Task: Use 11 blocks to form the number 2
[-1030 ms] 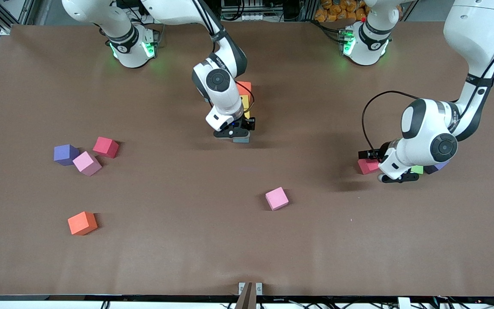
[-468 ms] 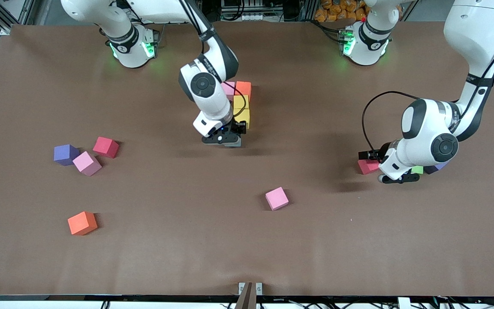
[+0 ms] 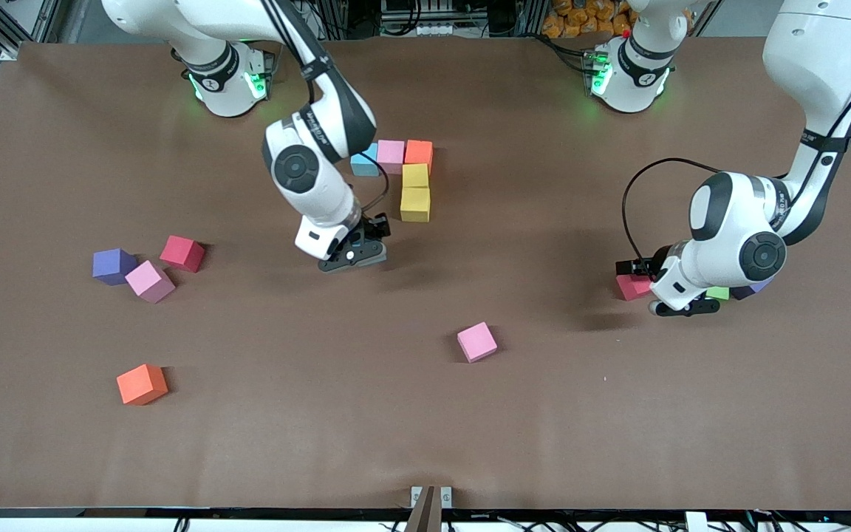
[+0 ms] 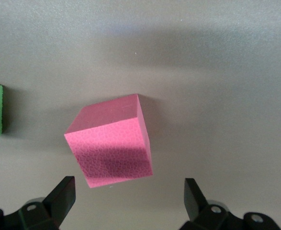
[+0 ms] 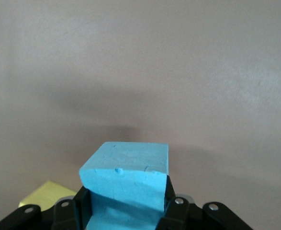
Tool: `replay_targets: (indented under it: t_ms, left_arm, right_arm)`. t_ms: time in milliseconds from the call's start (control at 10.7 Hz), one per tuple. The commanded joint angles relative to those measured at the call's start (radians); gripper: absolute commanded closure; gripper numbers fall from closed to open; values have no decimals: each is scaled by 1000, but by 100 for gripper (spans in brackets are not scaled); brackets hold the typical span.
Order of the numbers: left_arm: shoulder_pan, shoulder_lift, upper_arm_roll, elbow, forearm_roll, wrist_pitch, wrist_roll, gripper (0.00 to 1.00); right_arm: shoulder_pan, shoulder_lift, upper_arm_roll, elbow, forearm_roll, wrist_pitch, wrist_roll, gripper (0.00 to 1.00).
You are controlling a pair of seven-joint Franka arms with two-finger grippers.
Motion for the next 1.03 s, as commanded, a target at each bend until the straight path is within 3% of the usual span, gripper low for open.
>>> replay_targets:
  t_ms: [0,374,842,936]
  left_arm:
    - [-4,25,-1,11,-3,6,-10,0]
    - [2,54,0,25,-1,18,-10,0]
    - [10,126,11,79,-1,20,-9,0]
    - [11,129,11,80,-1,20,-9,0]
  right_arm:
    - [5,-40,12,-62,-72,1,-204,61]
    - [18,-37,23,-96,-175,-35,-512,60]
    - [171,6,48,-91,-271,-1,-515,60]
    - [156,18,89,-95,-304,7,-520,60]
